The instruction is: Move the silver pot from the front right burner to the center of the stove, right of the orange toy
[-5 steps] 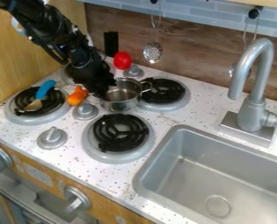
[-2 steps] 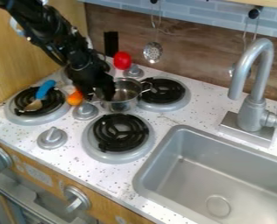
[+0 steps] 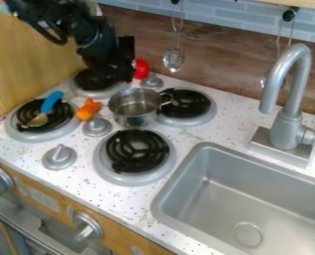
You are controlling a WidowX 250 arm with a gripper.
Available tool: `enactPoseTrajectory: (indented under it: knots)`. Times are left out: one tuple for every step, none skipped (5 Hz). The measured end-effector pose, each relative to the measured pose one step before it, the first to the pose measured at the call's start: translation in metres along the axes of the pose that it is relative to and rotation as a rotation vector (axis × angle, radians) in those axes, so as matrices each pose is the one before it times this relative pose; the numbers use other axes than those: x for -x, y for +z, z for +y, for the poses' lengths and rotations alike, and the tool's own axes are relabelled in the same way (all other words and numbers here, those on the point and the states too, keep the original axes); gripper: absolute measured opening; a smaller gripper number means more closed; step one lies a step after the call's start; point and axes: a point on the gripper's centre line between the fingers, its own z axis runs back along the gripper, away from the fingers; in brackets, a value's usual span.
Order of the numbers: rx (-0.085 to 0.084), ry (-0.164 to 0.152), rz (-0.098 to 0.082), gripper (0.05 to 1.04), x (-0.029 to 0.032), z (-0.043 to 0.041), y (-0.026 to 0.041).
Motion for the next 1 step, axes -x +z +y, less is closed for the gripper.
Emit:
enactPoseTrajectory:
  knots:
    - [-0.0026,-0.0029,-0.0125,1.005,-0.00286,0.00082,0.00297]
